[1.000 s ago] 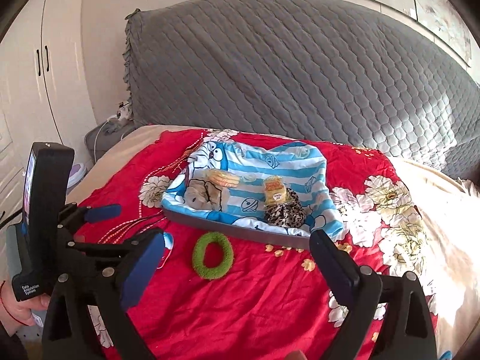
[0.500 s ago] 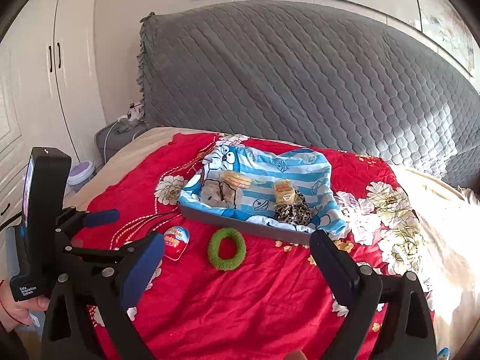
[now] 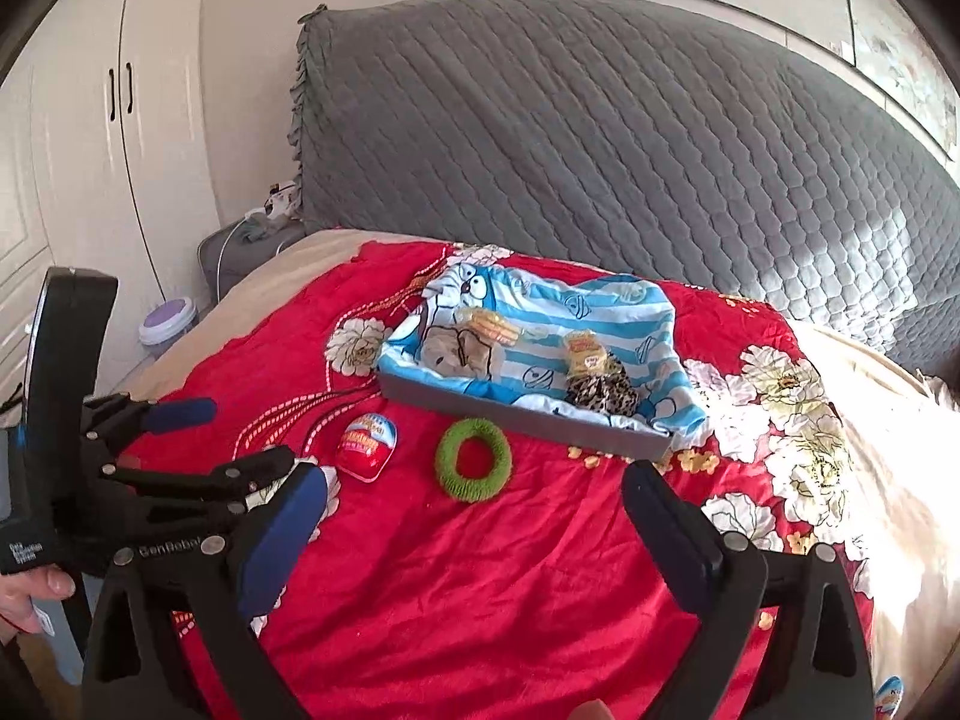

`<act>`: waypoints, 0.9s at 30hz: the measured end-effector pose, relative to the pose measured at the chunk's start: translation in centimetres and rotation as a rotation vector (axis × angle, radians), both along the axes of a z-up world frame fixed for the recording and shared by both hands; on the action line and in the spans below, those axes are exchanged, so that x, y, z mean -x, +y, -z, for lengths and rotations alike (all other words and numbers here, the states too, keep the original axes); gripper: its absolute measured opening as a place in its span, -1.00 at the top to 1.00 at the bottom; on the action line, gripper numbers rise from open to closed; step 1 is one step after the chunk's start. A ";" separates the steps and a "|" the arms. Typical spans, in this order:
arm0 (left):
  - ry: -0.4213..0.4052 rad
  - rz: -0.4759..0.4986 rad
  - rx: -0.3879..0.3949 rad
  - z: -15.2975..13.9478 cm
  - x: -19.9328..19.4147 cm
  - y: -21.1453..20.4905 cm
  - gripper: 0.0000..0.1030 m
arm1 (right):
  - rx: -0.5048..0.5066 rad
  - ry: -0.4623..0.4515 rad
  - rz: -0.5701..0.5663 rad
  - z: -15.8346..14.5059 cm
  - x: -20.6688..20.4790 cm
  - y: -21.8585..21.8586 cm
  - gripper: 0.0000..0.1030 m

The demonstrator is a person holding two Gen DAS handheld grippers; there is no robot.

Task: Organize objects
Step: 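Raise both open tools and pull back from the tray, then move the left tool toward the red egg toy while the right tool approaches the green hair tie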

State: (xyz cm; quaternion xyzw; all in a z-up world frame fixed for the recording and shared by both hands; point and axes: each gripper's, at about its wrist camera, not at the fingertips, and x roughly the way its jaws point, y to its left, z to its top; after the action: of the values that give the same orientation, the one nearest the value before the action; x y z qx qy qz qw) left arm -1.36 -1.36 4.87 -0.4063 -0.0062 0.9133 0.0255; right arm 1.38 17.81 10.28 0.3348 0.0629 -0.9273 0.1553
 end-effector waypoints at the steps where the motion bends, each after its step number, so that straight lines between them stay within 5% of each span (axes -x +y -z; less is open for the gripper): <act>1: -0.004 0.001 0.005 0.3 0.0 -0.2 -0.53 | 0.000 -0.001 0.001 0.1 -0.1 -0.1 -0.93; 27: -0.078 -0.019 -0.031 5.5 2.2 -1.2 -0.53 | -0.064 -0.079 -0.028 5.0 1.5 -2.5 -0.93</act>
State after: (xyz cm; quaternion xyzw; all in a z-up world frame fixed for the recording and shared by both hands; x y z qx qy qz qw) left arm -3.56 -2.57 -0.68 -0.4411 -0.0251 0.8968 0.0228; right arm -0.16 15.34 5.28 0.3751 0.0912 -0.9086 0.1597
